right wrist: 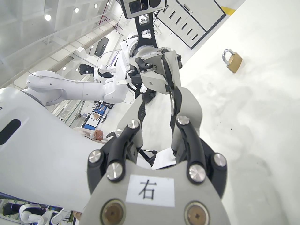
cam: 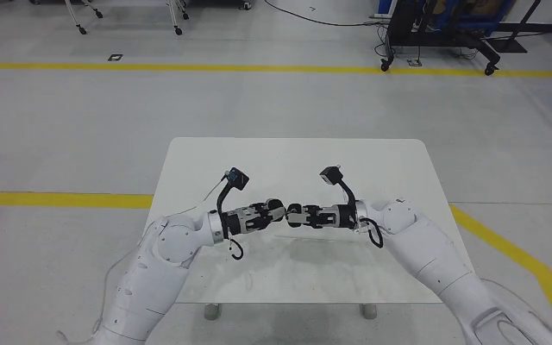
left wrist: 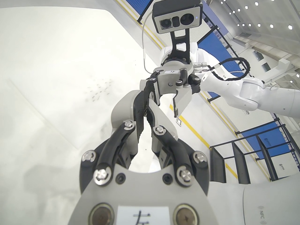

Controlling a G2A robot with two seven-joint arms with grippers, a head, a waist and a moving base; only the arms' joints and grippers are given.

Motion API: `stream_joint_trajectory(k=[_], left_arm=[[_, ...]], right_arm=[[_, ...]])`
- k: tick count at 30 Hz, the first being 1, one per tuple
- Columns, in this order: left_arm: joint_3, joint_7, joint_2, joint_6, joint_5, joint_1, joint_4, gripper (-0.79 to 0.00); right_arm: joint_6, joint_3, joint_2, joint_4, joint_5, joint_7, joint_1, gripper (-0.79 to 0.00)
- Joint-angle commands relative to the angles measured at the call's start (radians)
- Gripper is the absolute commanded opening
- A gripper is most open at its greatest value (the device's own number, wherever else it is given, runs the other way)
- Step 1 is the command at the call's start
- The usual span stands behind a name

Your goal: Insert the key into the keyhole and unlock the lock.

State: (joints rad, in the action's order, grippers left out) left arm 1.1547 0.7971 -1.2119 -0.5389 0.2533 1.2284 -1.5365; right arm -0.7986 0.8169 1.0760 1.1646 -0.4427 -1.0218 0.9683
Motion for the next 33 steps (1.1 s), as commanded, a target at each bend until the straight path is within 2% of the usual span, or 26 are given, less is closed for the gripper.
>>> stream_joint_trajectory(k=[1, 3, 5, 12, 15, 26, 27, 28, 33], left_arm=[[-0.004, -0.003, 0.001, 0.002, 0.003, -0.003, 0.001, -0.785], [-0.006, -0.009, 0.002, 0.004, 0.004, -0.004, 0.005, -0.785], [-0.007, -0.012, 0.004, 0.003, 0.004, -0.003, 0.008, -0.785], [0.000, -0.016, 0.011, -0.001, 0.001, 0.003, 0.004, -0.785], [0.005, -0.021, 0.015, -0.004, 0.002, 0.008, -0.002, -0.785], [0.053, -0.069, 0.031, -0.003, 0.008, 0.031, -0.026, -0.785], [0.063, -0.087, 0.032, 0.008, 0.007, 0.035, -0.029, -0.212], [0.068, -0.097, 0.033, 0.015, 0.008, 0.038, -0.033, 0.000], [0.068, -0.097, 0.033, 0.015, 0.008, 0.038, -0.033, 0.000]], right_arm=[[-0.010, -0.021, -0.009, -0.006, -0.013, 0.010, -0.010, -0.711], [-0.021, -0.042, -0.018, -0.010, -0.025, 0.021, -0.019, -0.717], [-0.031, -0.062, -0.026, -0.016, -0.036, 0.031, -0.028, -0.760], [-0.062, -0.122, -0.049, -0.037, -0.069, 0.062, -0.057, -0.699], [-0.072, -0.148, -0.057, -0.042, -0.079, 0.073, -0.071, -0.785], [-0.101, -0.239, -0.079, -0.055, -0.109, 0.101, -0.122, -0.785], [-0.108, -0.244, -0.081, -0.059, -0.108, 0.109, -0.127, -0.785], [-0.122, -0.245, -0.083, -0.067, -0.107, 0.122, -0.132, -0.785], [-0.134, -0.246, -0.084, -0.071, -0.108, 0.134, -0.134, -0.785]])
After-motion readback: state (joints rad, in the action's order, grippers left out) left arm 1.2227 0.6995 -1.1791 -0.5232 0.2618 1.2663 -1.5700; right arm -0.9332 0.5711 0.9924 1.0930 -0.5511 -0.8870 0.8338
